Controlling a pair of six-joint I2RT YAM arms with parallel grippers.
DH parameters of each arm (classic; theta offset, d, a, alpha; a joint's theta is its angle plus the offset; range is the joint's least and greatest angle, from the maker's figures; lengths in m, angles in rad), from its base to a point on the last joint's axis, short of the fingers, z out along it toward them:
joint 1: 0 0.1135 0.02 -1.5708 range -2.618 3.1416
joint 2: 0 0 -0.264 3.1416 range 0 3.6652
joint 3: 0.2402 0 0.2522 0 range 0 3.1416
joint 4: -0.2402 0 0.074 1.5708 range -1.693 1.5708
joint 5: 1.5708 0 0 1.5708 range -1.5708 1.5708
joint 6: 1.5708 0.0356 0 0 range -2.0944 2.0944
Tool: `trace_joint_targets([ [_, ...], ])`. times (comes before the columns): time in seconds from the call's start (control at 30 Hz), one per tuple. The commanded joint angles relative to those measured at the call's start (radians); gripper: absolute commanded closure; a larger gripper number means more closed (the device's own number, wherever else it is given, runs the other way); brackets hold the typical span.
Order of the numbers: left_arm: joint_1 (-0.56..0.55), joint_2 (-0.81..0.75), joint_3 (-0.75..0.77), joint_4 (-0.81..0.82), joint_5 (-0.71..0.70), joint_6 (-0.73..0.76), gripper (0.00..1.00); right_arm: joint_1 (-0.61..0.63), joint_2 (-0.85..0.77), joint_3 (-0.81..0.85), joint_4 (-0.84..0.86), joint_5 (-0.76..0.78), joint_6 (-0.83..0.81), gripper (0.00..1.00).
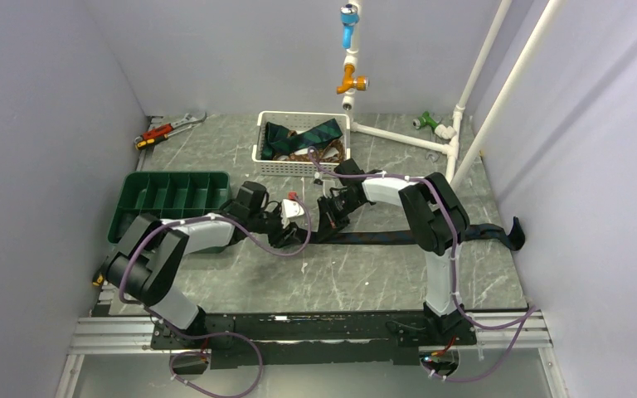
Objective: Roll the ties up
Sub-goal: Roll the tie at the center of the board.
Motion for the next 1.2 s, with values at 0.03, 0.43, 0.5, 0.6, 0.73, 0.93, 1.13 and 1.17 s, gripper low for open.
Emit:
trace_joint_targets([
  [0.03, -0.020, -0.063, 0.007, 0.038, 0.068, 0.018, 0.52, -0.002, 0.050, 0.028, -0.021, 0.052, -0.026, 1.00],
  [0.43, -0.093, 0.087, 0.077, 0.177, 0.012, -0.114, 0.55, -0.001, 0.021, 0.017, -0.001, 0.021, -0.012, 1.00],
  [0.5, -0.093, 0.089, 0.078, 0.176, 0.013, -0.108, 0.55, 0.000, 0.013, 0.007, 0.010, 0.015, -0.007, 1.00],
  [0.6, -0.084, 0.041, 0.072, 0.143, -0.001, -0.108, 0.41, -0.001, 0.015, 0.010, -0.002, 0.023, -0.016, 1.00],
  [0.73, -0.023, -0.042, 0.028, 0.103, 0.017, -0.106, 0.26, -0.003, 0.017, 0.014, -0.025, 0.044, -0.034, 1.00],
  [0.93, 0.014, -0.098, -0.024, 0.064, -0.033, -0.112, 0.20, -0.006, 0.026, 0.033, -0.049, 0.044, -0.046, 1.00],
  [1.13, 0.019, -0.139, 0.064, -0.123, -0.016, -0.156, 0.23, -0.005, 0.035, 0.044, -0.062, 0.046, -0.055, 1.00],
  [1.17, 0.019, -0.141, 0.097, -0.180, -0.013, -0.163, 0.24, -0.006, 0.033, 0.046, -0.066, 0.047, -0.057, 1.00],
])
